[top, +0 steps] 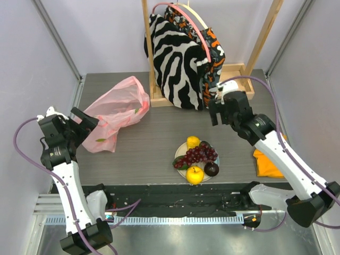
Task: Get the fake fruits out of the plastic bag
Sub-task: Reset both arms
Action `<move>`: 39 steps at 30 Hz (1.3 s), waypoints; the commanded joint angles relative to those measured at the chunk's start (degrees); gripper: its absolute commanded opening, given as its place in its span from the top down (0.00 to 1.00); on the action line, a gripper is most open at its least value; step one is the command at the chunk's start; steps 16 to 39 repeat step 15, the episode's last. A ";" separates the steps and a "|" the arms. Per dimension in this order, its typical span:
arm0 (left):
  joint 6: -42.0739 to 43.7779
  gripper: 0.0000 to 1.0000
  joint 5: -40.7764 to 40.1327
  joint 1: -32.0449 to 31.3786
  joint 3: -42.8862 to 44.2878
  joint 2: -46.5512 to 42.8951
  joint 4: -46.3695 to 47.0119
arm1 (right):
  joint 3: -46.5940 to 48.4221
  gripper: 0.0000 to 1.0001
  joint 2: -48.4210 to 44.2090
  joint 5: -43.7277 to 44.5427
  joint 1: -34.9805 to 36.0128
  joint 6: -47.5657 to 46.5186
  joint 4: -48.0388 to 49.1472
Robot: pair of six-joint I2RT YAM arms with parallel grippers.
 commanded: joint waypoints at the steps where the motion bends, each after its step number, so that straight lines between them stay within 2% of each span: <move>1: 6.12 0.00 -0.30 0.41 5.77 -0.87 1.58 | -7.36 0.00 -6.92 25.43 -1.31 5.77 -2.90; 3: 10.16 0.00 -1.45 0.32 8.06 -0.52 -0.96 | -9.93 0.00 -10.08 30.53 -1.93 4.36 -2.73; 8: 17.64 0.00 -9.52 0.32 13.86 -0.95 -4.93 | -13.81 0.00 -12.91 30.65 -2.98 3.39 -3.25; 13: 21.42 0.00 -10.59 0.32 15.89 -1.57 -7.74 | -12.49 0.00 -10.54 29.86 -4.65 2.69 -1.32; 39: 21.95 0.00 -9.38 0.23 15.55 -1.83 -7.66 | -12.14 0.00 -9.92 29.77 -4.74 1.90 0.69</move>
